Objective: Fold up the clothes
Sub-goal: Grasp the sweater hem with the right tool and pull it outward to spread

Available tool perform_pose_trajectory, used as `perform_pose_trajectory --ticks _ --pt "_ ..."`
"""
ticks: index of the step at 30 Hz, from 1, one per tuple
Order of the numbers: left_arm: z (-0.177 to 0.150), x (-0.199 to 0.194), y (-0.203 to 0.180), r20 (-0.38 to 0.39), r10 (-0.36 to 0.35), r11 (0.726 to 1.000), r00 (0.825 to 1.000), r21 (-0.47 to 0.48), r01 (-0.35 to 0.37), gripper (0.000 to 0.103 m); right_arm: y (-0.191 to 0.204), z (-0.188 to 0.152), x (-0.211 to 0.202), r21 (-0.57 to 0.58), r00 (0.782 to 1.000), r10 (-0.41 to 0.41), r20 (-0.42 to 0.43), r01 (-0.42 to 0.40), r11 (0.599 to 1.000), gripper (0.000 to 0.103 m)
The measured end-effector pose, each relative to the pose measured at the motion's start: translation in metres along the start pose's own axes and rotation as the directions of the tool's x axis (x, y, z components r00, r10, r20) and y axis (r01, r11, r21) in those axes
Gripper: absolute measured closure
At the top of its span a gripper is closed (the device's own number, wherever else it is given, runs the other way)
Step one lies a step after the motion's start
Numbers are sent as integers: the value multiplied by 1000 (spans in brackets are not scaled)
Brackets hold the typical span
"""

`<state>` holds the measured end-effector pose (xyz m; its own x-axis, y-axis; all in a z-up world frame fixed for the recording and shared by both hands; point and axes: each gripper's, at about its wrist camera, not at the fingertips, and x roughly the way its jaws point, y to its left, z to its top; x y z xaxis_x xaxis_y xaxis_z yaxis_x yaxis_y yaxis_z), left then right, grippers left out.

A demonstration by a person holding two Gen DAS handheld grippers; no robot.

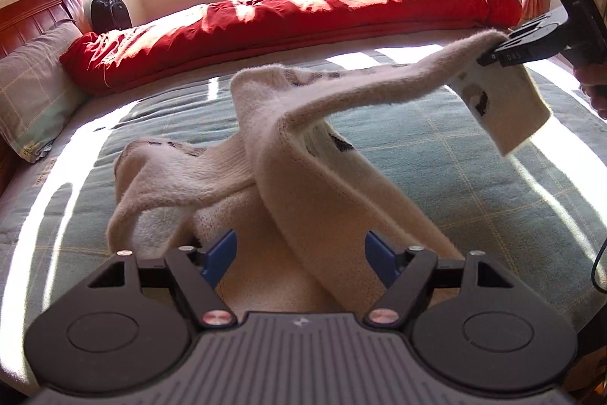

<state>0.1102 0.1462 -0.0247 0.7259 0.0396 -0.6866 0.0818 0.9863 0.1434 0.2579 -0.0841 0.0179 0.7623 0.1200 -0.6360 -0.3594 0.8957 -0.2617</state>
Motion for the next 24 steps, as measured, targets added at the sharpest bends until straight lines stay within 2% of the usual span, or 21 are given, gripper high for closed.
perform_pose_trajectory --ticks 6,12,17,24 --pt "0 -10 -11 8 -10 999 1000 32 9 24 -59 -18 -9 11 987 -156 -29 157 988 89" --pt "2 -11 -21 -3 -35 998 999 55 35 24 -118 -46 -14 55 954 -285 -98 291 955 89" --pt "2 -7 -33 -30 -71 995 997 63 73 24 -159 -76 -13 93 932 -311 -187 332 939 89" --pt "1 -8 -50 -51 -76 992 996 101 81 24 -183 -111 -9 120 914 -310 -260 350 929 89"
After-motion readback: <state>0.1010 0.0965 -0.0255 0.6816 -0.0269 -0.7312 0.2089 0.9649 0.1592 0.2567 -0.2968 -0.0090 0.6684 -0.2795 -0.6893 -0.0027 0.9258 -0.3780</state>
